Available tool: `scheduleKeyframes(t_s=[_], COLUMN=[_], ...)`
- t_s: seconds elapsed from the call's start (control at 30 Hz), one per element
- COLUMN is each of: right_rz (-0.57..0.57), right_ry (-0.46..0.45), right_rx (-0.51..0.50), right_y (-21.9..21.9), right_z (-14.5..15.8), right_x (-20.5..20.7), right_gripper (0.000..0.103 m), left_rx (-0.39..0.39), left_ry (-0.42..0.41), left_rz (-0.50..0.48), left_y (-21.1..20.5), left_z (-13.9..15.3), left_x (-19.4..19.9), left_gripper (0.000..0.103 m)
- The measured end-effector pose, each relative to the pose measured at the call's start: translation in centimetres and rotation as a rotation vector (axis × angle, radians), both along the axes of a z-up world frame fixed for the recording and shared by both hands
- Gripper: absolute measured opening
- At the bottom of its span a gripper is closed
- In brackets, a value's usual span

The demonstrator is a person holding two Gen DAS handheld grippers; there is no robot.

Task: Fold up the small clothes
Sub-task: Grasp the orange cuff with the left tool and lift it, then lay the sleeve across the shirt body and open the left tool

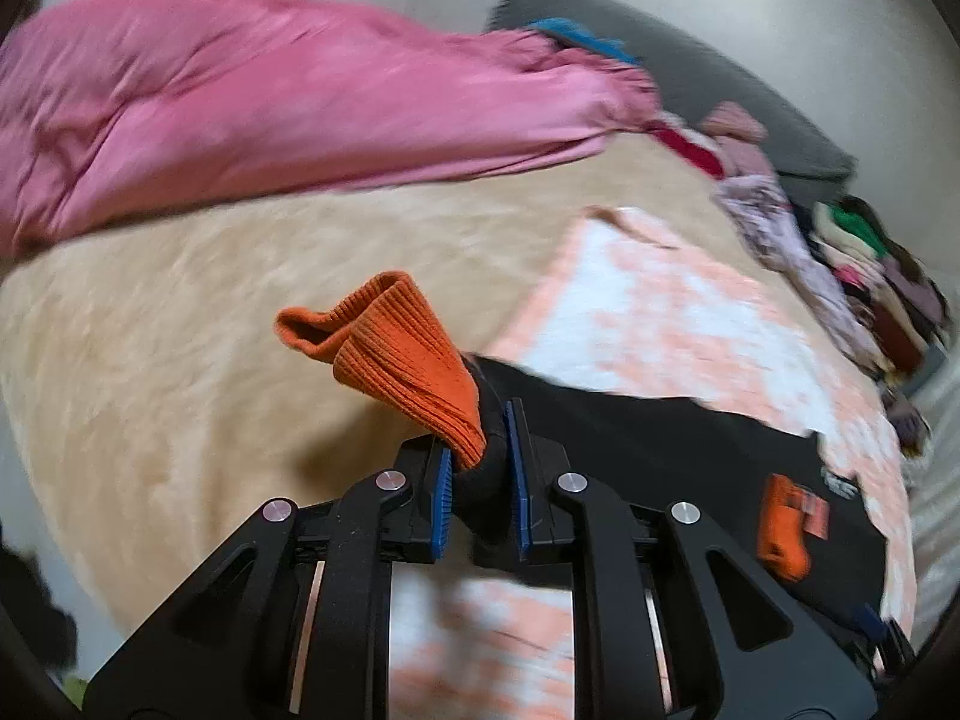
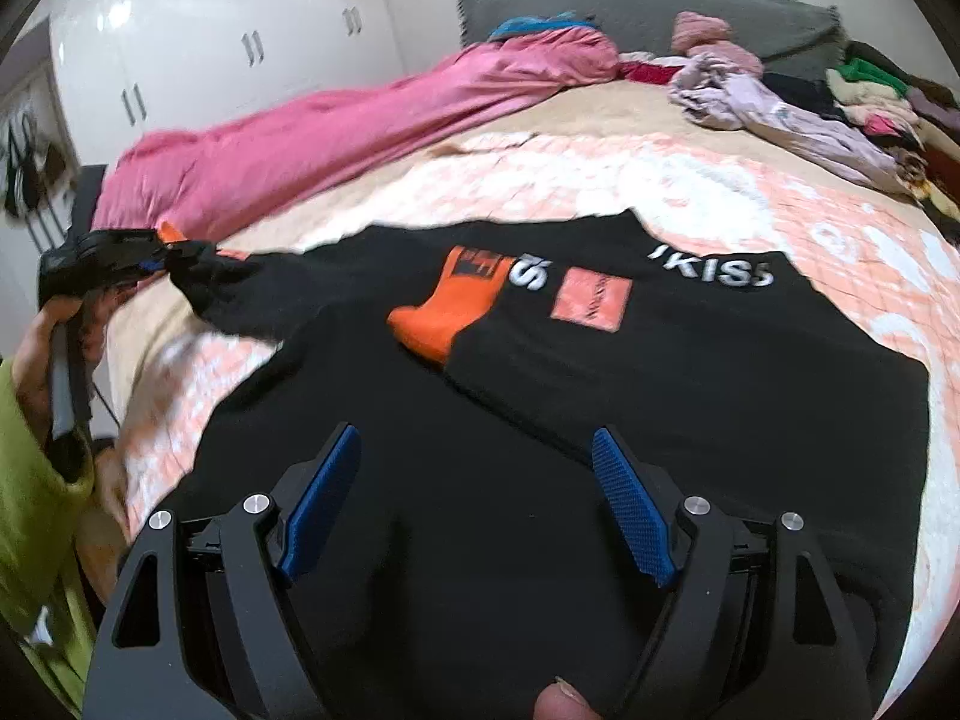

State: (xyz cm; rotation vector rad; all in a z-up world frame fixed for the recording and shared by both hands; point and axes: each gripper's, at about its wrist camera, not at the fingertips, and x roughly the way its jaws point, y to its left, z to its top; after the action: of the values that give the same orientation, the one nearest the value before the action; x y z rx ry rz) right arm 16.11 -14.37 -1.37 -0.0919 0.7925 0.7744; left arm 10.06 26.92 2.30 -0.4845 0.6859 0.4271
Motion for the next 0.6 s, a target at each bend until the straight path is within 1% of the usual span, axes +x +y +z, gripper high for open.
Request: scheduleKeyframes(t_s=[0.13,0.2,0.3,0.43,0.6], right_rz=[-0.052,-0.074,-0.106,-0.152,-0.240], right_ry=[-0.002,-0.003,-0.007,-0.006,-0.018], right_rx=[0.062,0.086,0.111,0.146,0.184], right_y=[-1.8,-2.6,-3.8,-5.8,-9.3], right_z=[1.0,1.4,1.8,2.1,2.7], right_x=[0.3,0.5,0.6,0.8,1.4], right_gripper=[0.079,0.079,0.079,0.079,0.079], left_rx=[0.032,0.025,0.038,0.049,0.058], left_ry=[-0.049,-0.071,-0.082,-0.065,-0.024], left_rz=[-0.113,-0.186,-0.277,-0.383,-0.490], left_y=[-4.6,-7.1,-10.9,-15.5,-20.5], left_z=[2.6,3.6,4.5,4.3,2.6], left_x=[0.9,1.5,2.5,3.8,4.9], left_gripper=[0.009,0.009,0.009,0.009,0.009])
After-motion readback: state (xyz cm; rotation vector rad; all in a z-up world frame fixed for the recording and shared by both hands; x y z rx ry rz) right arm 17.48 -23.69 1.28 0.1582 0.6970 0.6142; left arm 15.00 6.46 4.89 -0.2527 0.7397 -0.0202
